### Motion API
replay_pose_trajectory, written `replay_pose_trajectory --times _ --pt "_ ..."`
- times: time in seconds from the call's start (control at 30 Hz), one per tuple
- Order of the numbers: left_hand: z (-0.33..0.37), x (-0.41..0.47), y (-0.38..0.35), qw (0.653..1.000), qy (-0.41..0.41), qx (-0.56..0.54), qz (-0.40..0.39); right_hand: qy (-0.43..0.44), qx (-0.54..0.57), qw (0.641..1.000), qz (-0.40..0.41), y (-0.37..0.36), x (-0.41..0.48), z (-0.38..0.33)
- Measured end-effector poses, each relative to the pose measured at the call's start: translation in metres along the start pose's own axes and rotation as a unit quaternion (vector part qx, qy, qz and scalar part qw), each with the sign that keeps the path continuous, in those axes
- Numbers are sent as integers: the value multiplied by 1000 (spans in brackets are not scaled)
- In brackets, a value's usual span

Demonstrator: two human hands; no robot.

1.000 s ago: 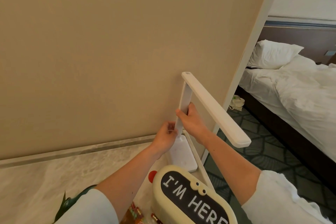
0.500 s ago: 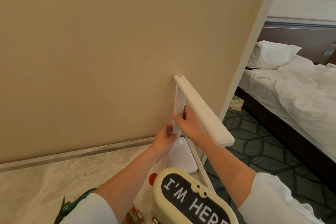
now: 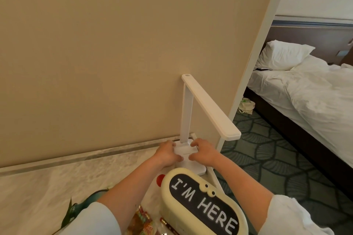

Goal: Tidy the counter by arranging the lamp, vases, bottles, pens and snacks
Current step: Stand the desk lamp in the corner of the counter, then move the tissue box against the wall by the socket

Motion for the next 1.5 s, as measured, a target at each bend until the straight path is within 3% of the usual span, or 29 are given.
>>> replay_pose_trajectory --times 0.27,0.53,0.9,1.17,1.33,1.5 --pt "-14 5 -9 997 56 -17 -45 14 -109 989 -100 -14 1 11" --pt "-15 10 -10 998 53 -9 -40 41 -181 979 -80 -15 2 14" --pt "-13 9 -7 999 43 -16 -22 43 -199 976 -78 -12 2 8" --pt "-12 -6 3 997 36 -63 -10 29 -149 985 -84 -11 -11 8" --pt "-9 -37 19 994 15 -108 29 58 -56 997 -21 4 -41 -12" --pt "-4 -79 30 989 -23 -135 56 62 -8 998 -7 4 -74 -33"
Point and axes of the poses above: each hand's wrist, its own x-axis towards the middle knuckle, its own y-axis out of the back of the hand, z = x × y, the point moved 4 cm from there along x, towards the middle knuckle, and after that the axes turned 1 degree about y, right-handed, at the moved point
